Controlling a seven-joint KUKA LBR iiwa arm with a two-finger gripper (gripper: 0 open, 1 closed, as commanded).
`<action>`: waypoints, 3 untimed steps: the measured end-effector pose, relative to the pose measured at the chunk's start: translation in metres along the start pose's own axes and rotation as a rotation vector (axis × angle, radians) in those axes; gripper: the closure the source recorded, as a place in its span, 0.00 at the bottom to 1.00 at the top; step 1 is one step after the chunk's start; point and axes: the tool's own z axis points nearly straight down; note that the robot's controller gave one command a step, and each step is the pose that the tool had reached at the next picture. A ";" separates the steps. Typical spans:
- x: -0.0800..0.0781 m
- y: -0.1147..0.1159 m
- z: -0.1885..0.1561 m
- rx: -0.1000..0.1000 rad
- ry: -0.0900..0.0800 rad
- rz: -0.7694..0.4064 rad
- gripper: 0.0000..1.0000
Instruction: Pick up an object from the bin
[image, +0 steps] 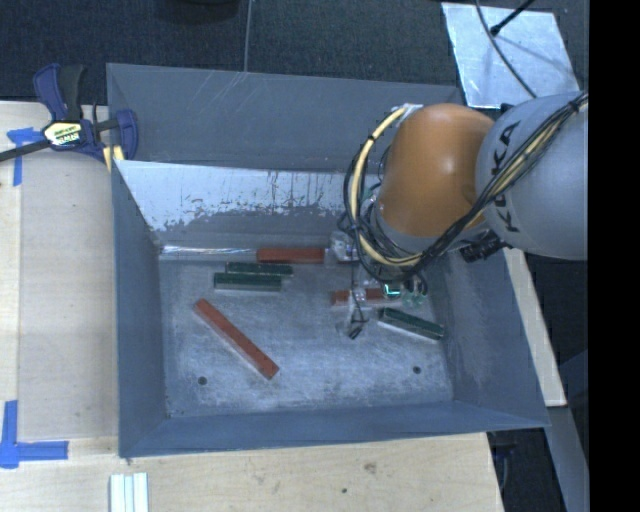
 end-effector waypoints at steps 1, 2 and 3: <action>-0.016 -0.088 0.073 0.004 -0.001 -0.070 0.00; -0.017 -0.082 0.069 0.000 -0.007 -0.075 1.00; -0.017 -0.083 0.069 0.001 -0.007 -0.075 0.00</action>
Offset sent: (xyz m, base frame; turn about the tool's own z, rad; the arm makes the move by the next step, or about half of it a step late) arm 0.0163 -0.0817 -0.0692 -0.0773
